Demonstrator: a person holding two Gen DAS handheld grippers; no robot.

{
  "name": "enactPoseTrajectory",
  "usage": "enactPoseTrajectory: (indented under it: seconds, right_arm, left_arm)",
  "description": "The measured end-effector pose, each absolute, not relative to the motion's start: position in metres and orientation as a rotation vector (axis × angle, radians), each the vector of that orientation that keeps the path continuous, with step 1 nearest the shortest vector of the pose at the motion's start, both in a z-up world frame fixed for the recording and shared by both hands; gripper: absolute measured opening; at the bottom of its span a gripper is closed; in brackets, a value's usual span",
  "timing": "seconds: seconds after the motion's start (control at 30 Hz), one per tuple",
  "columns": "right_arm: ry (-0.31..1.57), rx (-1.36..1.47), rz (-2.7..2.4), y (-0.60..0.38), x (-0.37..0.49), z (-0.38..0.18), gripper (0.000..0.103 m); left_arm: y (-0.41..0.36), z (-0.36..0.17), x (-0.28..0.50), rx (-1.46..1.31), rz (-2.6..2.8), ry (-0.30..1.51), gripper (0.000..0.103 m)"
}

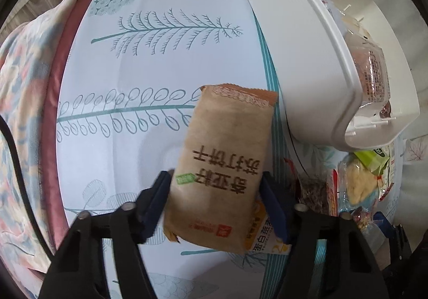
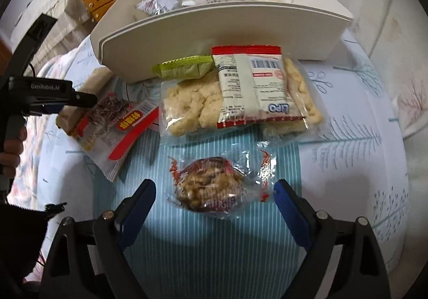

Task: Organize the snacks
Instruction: 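Carry the brown biscuit bag with the left tool over the basket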

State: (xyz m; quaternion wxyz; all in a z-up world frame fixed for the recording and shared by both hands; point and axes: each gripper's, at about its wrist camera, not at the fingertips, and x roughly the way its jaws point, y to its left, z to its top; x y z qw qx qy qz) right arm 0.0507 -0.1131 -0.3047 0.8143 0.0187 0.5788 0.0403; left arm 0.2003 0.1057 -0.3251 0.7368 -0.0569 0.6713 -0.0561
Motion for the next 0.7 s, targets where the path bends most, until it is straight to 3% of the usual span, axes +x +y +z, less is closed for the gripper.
enactPoseTrajectory:
  seconds: [0.07,0.4,0.57,0.6,0.63,0.7]
  right_arm:
    - [1.245,0.036,0.102,-0.112,0.055,-0.306,0.077]
    - [1.254,0.0,0.165,-0.103,0.06,-0.304,0.076]
    - [1.249,0.004,0.2,-0.09,0.055,-0.299,0.07]
    - [1.244,0.004,0.202,-0.088,0.054,-0.298,0.062]
    - [1.238,0.011,0.215,-0.086,0.053,-0.296,0.045]
    - [1.251,0.028,0.233,-0.081,0.053,-0.296,0.034]
  left_arm:
    - [0.107,-0.325,0.203,-0.137,-0.125,1.486,0.06]
    - [0.127,-0.324,0.199,-0.177,-0.121,1.482,0.057]
    - [0.144,-0.322,0.184,-0.21,-0.106,1.478,0.057]
    - [0.148,-0.32,0.181,-0.214,-0.104,1.473,0.057]
    - [0.149,-0.319,0.178,-0.216,-0.103,1.469,0.057]
    - [0.155,-0.313,0.172,-0.225,-0.106,1.456,0.057]
